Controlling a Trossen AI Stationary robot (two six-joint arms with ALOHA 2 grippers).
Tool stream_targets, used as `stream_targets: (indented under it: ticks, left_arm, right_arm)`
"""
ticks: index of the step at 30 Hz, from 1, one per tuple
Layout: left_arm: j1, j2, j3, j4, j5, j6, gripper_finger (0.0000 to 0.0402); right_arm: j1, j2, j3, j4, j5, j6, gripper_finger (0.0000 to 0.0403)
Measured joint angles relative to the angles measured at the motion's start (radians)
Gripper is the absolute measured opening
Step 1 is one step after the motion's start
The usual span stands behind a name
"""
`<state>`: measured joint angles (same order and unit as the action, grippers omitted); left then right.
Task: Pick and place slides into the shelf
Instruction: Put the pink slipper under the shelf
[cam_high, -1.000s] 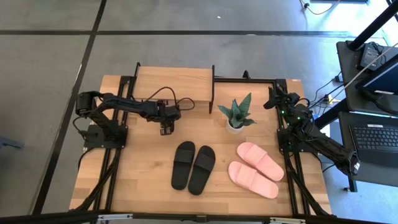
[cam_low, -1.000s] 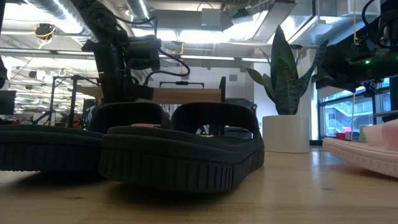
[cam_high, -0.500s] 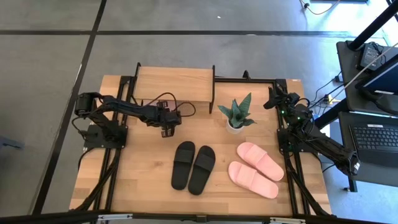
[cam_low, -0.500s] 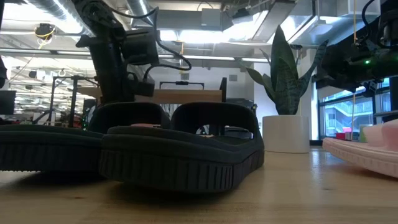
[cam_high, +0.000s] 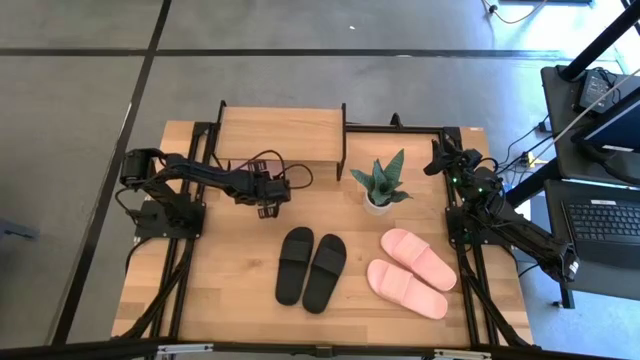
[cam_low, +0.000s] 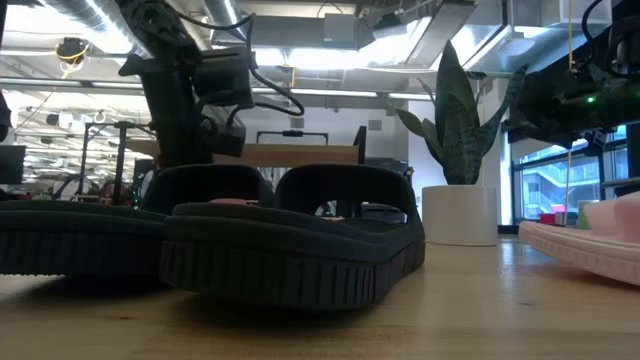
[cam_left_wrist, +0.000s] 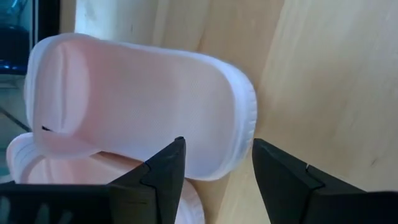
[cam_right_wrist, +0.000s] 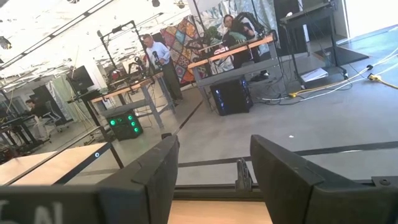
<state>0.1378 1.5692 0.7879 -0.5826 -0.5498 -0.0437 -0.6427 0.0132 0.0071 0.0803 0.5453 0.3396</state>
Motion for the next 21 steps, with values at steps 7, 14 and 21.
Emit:
stream_targets:
  ticks: [7, 14, 21]
  left_arm:
    - [-0.014, 0.000, 0.000, -0.049, -0.032, -0.007, 0.0177]
    - [-0.071, 0.000, 0.000, -0.055, -0.080, -0.007, 0.0177]
    - [-0.161, 0.000, 0.000, -0.050, -0.107, 0.024, 0.0176]
  right_arm:
    - [0.000, 0.000, 0.000, 0.000, 0.000, 0.000, 0.0200]
    - [0.000, 0.000, 0.000, 0.000, 0.000, -0.001, 0.0200]
    - [0.000, 0.000, 0.000, 0.000, 0.000, -0.002, 0.0200]
